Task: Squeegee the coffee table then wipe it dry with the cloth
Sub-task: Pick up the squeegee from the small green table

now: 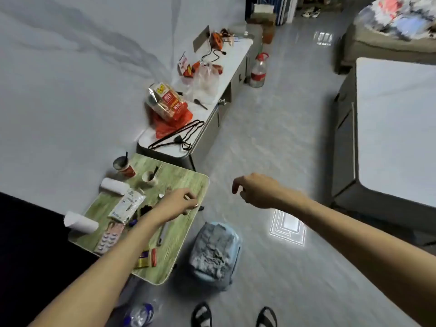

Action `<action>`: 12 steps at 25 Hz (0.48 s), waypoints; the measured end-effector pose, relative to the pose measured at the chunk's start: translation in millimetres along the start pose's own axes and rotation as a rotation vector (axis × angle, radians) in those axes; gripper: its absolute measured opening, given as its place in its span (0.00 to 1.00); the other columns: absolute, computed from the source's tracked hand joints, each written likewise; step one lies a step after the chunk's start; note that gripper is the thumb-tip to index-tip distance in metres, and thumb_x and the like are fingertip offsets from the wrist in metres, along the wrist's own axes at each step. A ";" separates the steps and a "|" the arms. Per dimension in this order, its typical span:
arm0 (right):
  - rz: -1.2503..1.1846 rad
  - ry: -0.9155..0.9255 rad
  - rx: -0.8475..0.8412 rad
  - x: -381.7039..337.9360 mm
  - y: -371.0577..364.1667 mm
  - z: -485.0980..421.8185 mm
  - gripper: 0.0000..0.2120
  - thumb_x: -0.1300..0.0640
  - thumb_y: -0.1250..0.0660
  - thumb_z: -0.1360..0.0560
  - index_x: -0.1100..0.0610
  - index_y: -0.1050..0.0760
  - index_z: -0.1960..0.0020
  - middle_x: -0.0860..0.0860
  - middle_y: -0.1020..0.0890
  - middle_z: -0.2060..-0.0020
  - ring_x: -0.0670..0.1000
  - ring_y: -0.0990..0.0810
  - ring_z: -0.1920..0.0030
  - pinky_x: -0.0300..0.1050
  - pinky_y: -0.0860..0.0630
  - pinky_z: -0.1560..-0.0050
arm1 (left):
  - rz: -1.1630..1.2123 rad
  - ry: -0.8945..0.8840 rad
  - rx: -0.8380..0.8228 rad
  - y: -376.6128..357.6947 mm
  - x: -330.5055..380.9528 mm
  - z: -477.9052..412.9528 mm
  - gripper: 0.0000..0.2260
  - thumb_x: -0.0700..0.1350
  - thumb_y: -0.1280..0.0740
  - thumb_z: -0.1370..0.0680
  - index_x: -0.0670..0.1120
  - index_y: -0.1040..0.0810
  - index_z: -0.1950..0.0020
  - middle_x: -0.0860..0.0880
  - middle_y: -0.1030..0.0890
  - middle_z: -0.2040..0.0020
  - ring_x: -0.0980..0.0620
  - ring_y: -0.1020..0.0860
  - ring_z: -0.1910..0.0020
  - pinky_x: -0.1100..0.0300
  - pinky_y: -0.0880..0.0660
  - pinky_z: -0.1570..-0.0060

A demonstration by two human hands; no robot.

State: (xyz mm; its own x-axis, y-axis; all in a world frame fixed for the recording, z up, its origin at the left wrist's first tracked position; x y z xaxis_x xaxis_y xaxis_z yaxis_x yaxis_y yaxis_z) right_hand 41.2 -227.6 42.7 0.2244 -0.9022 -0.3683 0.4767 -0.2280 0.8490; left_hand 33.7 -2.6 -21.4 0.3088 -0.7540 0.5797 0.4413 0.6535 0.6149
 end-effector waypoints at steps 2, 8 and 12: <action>-0.028 0.000 -0.034 -1.5 -27.9 -34.5 0.17 0.63 0.43 0.25 0.49 0.23 0.41 0.52 0.18 0.48 0.54 0.23 0.52 0.42 0.34 0.60 | 0.087 0.117 0.024 -11.2 -54.2 -36.8 0.04 0.43 0.34 0.23 0.44 0.22 0.53 0.45 0.18 0.57 0.48 0.22 0.67 0.62 0.30 0.67; -0.215 -0.097 -0.138 4.4 -181.0 -185.2 0.16 0.63 0.42 0.26 0.52 0.22 0.43 0.53 0.18 0.52 0.53 0.23 0.56 0.44 0.29 0.59 | -0.143 0.351 0.112 -67.1 -246.6 -202.7 0.16 0.45 0.36 0.23 0.46 0.28 0.35 0.42 0.19 0.45 0.44 0.22 0.55 0.56 0.28 0.56; -0.288 -0.099 -0.179 -1.2 -271.1 -255.4 0.15 0.62 0.39 0.25 0.53 0.22 0.41 0.55 0.19 0.47 0.55 0.21 0.49 0.46 0.24 0.52 | -0.288 0.407 0.124 -96.5 -326.3 -279.2 0.18 0.45 0.39 0.20 0.44 0.32 0.31 0.38 0.22 0.37 0.37 0.23 0.42 0.52 0.29 0.49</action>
State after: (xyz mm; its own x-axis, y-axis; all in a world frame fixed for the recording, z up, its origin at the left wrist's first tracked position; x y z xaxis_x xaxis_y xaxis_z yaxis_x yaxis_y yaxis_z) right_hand 128.7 -71.2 -283.8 -0.0207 -0.8432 -0.5372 0.6516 -0.4189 0.6324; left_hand 125.6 161.9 -419.1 0.5029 -0.8533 0.1374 0.4616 0.3996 0.7920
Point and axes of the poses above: each hand's wrist, its own z-axis away from the middle knuckle, its own y-axis out of the back of the hand, x = y × z, the point moved 4 cm from there along -z, towards the middle knuckle
